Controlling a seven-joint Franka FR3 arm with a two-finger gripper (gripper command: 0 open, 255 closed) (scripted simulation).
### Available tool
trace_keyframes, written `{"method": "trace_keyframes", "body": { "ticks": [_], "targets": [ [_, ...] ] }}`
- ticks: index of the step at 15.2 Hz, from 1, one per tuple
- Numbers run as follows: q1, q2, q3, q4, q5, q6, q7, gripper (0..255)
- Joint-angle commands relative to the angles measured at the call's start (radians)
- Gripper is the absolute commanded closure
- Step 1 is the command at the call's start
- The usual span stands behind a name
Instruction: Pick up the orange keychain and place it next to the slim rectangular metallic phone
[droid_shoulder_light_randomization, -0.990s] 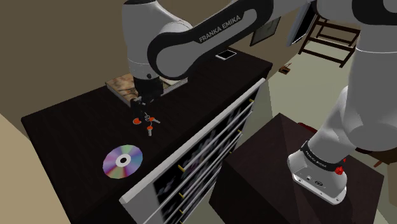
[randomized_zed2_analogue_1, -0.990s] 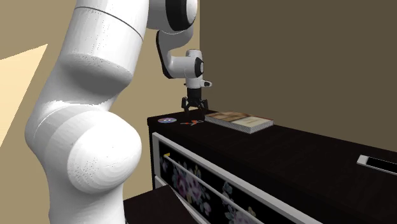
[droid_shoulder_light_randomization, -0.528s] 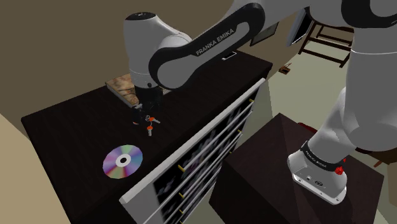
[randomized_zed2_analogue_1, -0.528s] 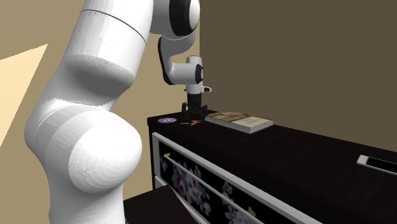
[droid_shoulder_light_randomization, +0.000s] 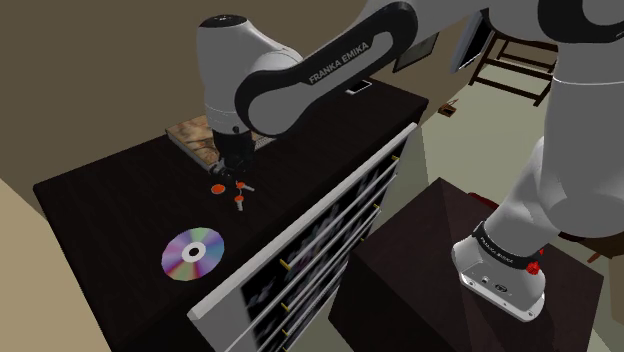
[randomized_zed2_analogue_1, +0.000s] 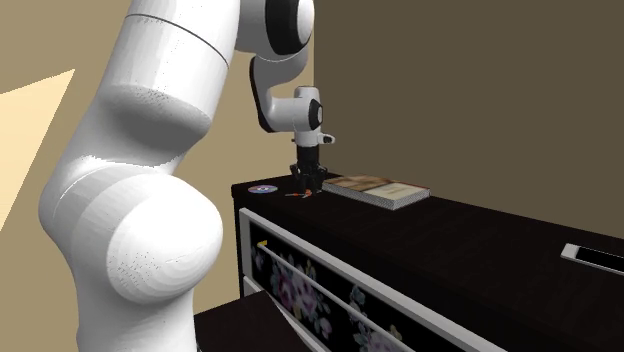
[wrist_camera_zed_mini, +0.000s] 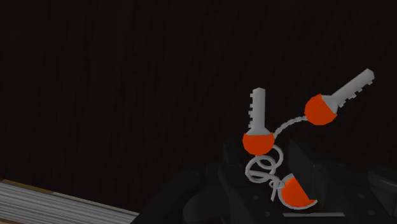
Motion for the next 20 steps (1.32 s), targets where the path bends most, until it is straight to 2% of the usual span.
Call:
{"method": "trace_keyframes", "body": {
  "ticks": [1, 6, 20],
  "targets": [
    [0.008, 0.009, 0.007, -0.006, 0.003, 0.006, 0.002, 255],
    [0.005, 0.006, 0.007, -0.019, 0.003, 0.017, 0.001, 255],
    [-0.006, -0.066, 0.027, 0.073, 0.046, -0.142, -0.028, 255]
  ]
}}
